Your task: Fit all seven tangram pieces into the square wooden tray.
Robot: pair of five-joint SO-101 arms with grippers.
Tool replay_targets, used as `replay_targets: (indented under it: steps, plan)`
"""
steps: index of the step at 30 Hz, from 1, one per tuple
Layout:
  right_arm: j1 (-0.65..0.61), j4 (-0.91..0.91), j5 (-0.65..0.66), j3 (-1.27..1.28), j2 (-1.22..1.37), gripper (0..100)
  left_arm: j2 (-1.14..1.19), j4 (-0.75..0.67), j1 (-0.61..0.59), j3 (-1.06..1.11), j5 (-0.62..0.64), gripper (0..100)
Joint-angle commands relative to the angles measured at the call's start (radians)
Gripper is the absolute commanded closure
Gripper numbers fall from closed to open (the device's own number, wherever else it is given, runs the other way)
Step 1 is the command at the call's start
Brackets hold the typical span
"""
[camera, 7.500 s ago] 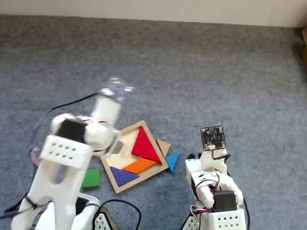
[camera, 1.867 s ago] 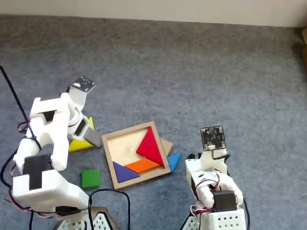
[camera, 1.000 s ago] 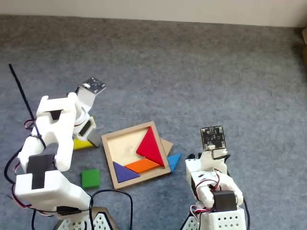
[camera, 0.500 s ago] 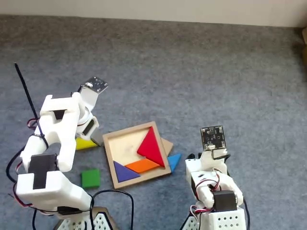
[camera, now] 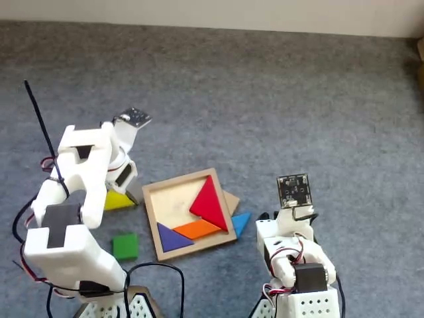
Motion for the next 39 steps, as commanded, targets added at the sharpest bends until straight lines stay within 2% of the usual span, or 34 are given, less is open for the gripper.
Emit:
replay_targets:
  steps: [1, 7, 22, 24, 27, 30, 33, 39]
  plan:
    - [0.012, -0.019, -0.005, 0.097, -0.010, 92.2, 0.002, 0.054, 0.054, -0.015, 0.002, 85]
    - [0.012, -0.019, -0.005, 0.097, -0.010, 92.2, -0.082, 0.161, 0.090, -0.062, 0.005, 86]
    - [0.012, -0.019, -0.005, 0.097, -0.010, 92.2, -0.367, 0.193, 0.150, 0.101, 0.006, 85]
    - [0.012, -0.019, -0.005, 0.097, -0.010, 92.2, -0.389, 0.195, 0.134, 0.102, 0.020, 83]
    - [0.012, -0.019, -0.005, 0.097, -0.010, 92.2, -0.417, 0.192, 0.059, 0.102, 0.041, 71]
    - [0.012, -0.019, -0.005, 0.097, -0.010, 92.2, -0.406, 0.163, -0.019, 0.102, 0.040, 65]
    - [0.012, -0.019, -0.005, 0.097, -0.010, 92.2, -0.340, 0.086, -0.058, 0.110, -0.002, 66]
    - [0.012, -0.019, -0.005, 0.097, -0.010, 92.2, -0.076, 0.035, -0.074, 0.018, -0.014, 69]
